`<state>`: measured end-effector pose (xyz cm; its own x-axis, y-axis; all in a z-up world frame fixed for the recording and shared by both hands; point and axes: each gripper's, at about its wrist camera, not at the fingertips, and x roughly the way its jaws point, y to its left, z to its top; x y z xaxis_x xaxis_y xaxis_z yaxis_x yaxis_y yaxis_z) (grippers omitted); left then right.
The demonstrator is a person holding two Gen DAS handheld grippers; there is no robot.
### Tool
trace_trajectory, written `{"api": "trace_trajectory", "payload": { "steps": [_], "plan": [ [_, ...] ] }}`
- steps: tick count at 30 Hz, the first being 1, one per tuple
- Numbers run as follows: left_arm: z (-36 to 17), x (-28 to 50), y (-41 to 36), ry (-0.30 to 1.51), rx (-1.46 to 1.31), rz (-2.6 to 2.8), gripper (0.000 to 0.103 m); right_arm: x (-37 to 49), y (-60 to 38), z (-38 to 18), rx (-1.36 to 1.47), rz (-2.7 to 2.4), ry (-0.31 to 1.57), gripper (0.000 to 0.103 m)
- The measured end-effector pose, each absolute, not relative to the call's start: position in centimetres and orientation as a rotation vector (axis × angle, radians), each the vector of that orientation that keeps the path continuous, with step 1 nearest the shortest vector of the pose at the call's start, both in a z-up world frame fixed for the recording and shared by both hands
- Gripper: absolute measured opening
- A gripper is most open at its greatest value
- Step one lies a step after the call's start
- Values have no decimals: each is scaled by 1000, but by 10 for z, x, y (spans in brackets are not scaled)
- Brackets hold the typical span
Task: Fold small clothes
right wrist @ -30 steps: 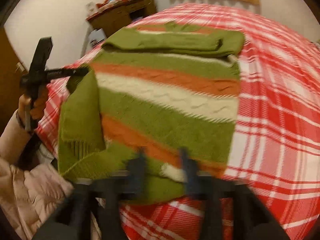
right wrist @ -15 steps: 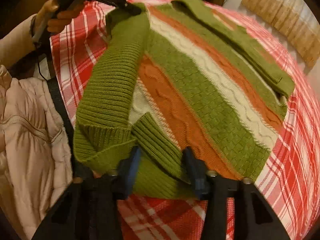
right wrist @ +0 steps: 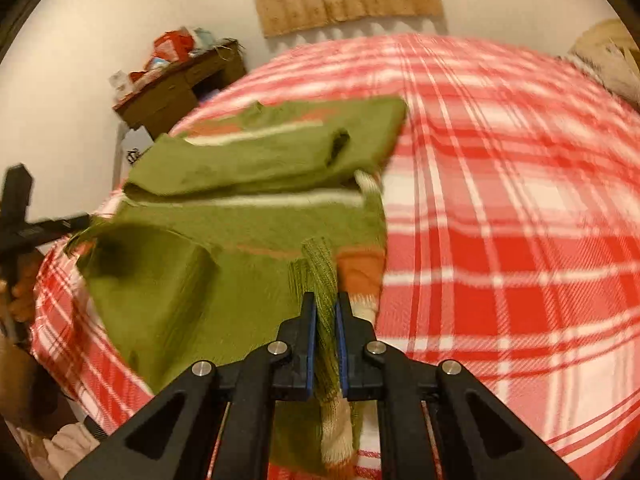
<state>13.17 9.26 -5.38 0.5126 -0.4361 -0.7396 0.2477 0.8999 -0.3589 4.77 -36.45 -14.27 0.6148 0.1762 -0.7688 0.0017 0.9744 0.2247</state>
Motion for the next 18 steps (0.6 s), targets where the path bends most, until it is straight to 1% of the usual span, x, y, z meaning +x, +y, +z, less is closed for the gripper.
{"api": "trace_trajectory", "payload": {
  "steps": [1, 2, 5, 7, 10, 14, 18],
  "plan": [
    [-49, 129, 101, 921, -218, -401, 60, 46, -363, -144, 219, 100, 888, 8],
    [-44, 125, 112, 887, -211, -382, 66, 44, -366, -144, 232, 99, 877, 8],
    [-37, 122, 132, 835, -182, -347, 67, 46, -362, -146, 254, 92, 871, 8],
    [-38, 125, 133, 824, -159, -349, 67, 44, -360, -147, 241, 90, 869, 8],
    [-46, 134, 108, 819, -52, -409, 67, 40, -355, -145, 234, 87, 873, 8],
    [-77, 143, 51, 857, 146, -518, 67, 39, -354, -146, 249, 75, 875, 9],
    [-105, 151, 19, 908, 277, -531, 67, 39, -352, -145, 239, 70, 880, 9]
  ]
}}
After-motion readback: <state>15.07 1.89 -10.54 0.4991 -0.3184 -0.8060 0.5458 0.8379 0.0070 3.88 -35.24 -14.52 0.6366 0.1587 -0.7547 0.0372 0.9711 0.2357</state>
